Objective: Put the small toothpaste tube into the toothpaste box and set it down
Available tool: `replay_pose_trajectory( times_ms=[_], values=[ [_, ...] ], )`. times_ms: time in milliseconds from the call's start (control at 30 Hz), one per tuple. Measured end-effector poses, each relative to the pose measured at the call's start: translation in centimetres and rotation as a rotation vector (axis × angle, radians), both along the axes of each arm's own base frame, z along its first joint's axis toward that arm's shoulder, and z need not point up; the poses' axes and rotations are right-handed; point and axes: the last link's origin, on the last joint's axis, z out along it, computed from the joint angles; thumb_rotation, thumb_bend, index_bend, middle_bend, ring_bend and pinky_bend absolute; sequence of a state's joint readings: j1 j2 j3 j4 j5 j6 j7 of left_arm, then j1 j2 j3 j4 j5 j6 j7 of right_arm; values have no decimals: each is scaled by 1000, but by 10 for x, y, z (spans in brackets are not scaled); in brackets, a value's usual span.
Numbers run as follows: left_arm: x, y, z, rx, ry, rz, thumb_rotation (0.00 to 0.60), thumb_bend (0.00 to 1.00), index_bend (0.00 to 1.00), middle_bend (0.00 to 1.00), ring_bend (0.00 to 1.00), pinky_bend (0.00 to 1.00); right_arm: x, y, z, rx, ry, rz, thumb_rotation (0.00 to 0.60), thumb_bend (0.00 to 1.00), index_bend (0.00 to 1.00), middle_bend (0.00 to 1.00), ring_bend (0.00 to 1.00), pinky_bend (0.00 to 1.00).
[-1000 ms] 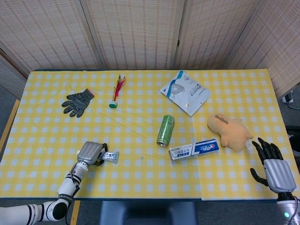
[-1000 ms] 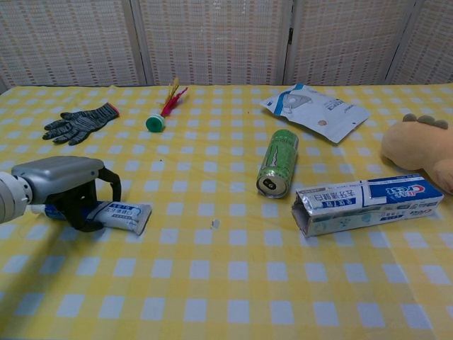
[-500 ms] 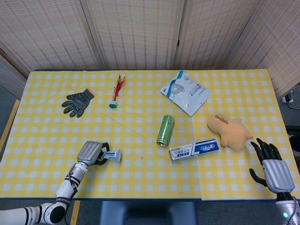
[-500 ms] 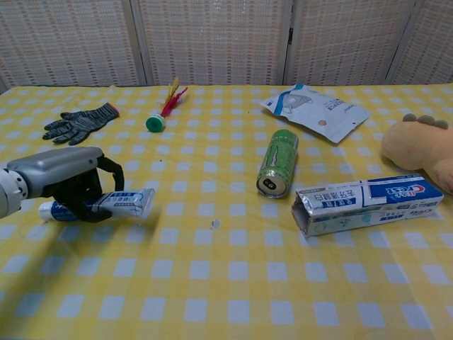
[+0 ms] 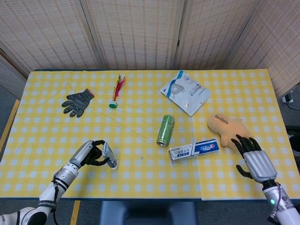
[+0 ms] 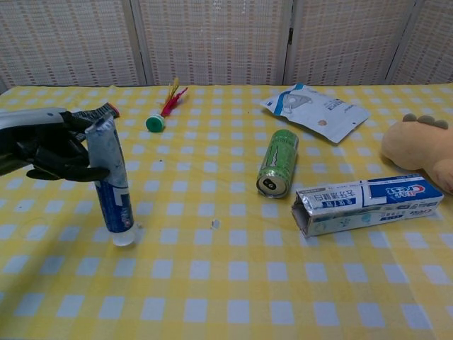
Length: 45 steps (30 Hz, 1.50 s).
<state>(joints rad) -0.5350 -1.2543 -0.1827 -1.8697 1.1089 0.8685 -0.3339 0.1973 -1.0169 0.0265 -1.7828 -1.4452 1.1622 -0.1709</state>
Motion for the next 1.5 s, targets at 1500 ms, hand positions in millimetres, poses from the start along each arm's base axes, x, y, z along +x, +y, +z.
replay_pose_trajectory(
  times_ms=[1500],
  values=[
    [9,-10,50,0,-141,13,600,410,809,1000,1000,1000,57,-108,-123,285,35,68,600,390,277,218,245,327]
  ],
)
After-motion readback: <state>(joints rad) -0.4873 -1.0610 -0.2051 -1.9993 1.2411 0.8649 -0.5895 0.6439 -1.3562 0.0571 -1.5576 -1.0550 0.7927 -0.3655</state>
